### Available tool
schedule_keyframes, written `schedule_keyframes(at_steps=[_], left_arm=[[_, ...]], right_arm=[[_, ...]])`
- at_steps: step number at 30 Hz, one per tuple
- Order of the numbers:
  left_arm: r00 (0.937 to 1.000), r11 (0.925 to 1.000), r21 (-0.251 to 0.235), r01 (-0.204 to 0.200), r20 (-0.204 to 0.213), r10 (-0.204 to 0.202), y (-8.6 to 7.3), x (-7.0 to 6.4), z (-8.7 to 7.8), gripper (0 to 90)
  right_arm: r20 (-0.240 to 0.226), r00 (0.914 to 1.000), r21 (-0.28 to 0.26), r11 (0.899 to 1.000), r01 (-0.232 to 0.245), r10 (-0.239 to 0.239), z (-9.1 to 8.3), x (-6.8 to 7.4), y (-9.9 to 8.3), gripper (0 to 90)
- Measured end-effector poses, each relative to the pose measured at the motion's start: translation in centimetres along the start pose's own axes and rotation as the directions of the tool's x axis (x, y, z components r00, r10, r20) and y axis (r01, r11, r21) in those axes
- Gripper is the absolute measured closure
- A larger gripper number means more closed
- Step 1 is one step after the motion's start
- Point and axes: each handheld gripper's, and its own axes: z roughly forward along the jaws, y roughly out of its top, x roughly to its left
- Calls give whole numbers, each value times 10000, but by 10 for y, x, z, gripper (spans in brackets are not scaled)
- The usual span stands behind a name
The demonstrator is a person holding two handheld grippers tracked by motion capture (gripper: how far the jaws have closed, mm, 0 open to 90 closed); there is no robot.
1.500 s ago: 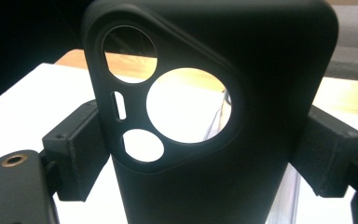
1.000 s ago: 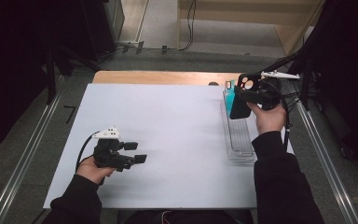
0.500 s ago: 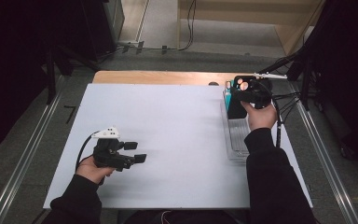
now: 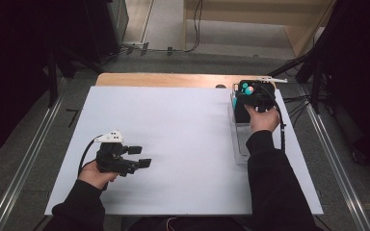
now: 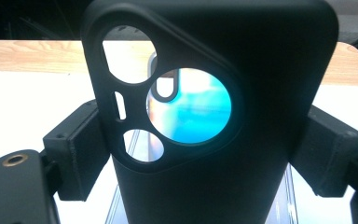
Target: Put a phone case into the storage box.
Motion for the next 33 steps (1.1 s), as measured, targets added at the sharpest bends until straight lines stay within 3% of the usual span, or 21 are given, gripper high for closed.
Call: schedule_keyframes(at_steps=[8,33], left_arm=[[10000,10000,16,2,1,-2,0,0,1,294],[10000,10000,5,-3,43,3,0,3,1,295]], right_arm=[[115,9996,-20,9996,-271,271,11,-3,0,129],[318,9995,125,9999,-25,21,35,2,7,122]])
